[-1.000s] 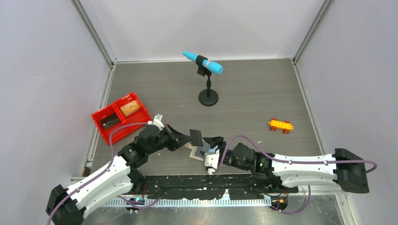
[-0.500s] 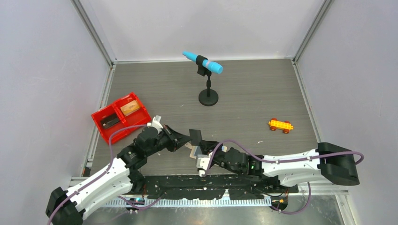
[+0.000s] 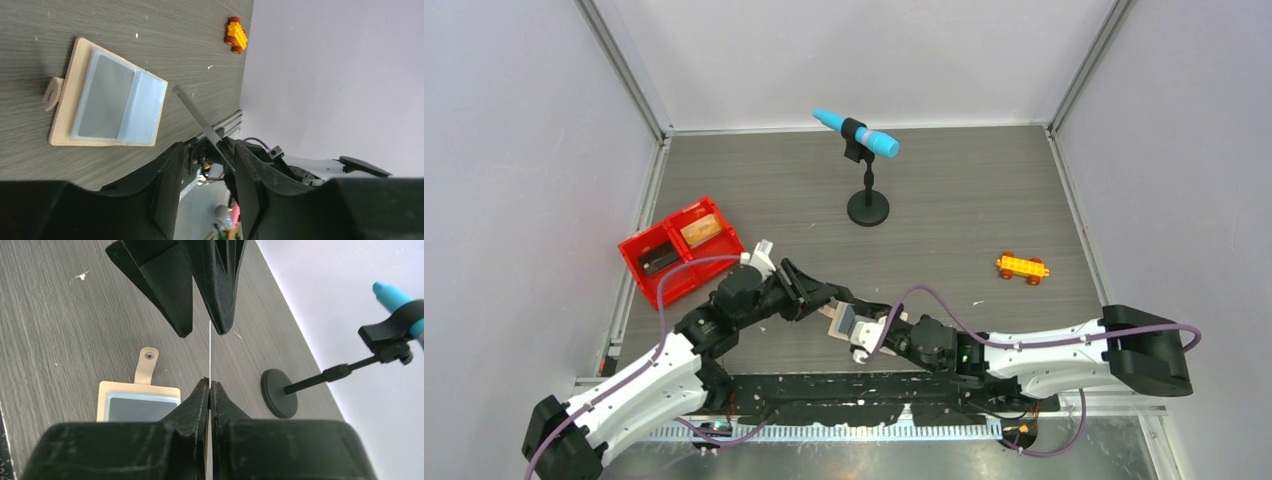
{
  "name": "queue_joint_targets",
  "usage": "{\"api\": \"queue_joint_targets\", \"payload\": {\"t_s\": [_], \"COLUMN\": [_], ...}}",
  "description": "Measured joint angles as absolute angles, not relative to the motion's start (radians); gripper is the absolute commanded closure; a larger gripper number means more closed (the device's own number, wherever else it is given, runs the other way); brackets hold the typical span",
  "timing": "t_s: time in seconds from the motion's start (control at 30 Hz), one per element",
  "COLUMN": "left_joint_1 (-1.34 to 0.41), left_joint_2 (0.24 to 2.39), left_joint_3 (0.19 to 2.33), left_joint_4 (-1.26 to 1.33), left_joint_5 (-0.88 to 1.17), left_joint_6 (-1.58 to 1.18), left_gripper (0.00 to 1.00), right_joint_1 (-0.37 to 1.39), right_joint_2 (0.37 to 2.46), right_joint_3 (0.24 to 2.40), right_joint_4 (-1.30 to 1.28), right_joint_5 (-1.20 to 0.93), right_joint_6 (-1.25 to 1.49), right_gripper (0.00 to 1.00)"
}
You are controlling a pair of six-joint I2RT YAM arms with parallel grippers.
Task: Take the credit cards out of the card holder
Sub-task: Place the credit card in the storage box.
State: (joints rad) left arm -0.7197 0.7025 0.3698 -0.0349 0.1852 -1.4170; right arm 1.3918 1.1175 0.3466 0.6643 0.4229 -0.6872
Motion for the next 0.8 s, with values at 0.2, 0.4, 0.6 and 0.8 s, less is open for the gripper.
{"api": "queue_joint_targets", "payload": {"t_s": [0.2, 0.4, 0.6, 0.8], "left_joint_1": [-0.720, -0.720, -0.720, -0.720], "left_joint_2": [0.698, 0.658, 0.619, 0.630], "left_joint_3": [0.440, 0.447, 0.447, 0.448], "left_joint_4": [-0.116, -0.152, -0.165, -0.178], "left_joint_5": [0.181, 0.160, 0.157, 0.196], "left_joint_6": [-1.248, -1.123, -0.998, -0.905], "left_gripper": [0.55, 0.55, 0.55, 0.55], "right_joint_1": [1.369, 1.305, 1.137, 1.014], "right_joint_2": [1.058, 0.976, 0.826, 0.693], "right_joint_3": [0.330, 0.324, 0.310, 0.292], "right_joint_4": [0.625, 0.525, 0.425, 0.353], "right_joint_5": [0.440, 0.438, 0.338, 0.179], "right_joint_6": [-0.512, -0.294, -0.030, 0.160], "right_gripper": [0.95, 0.95, 0.95, 0.95]}}
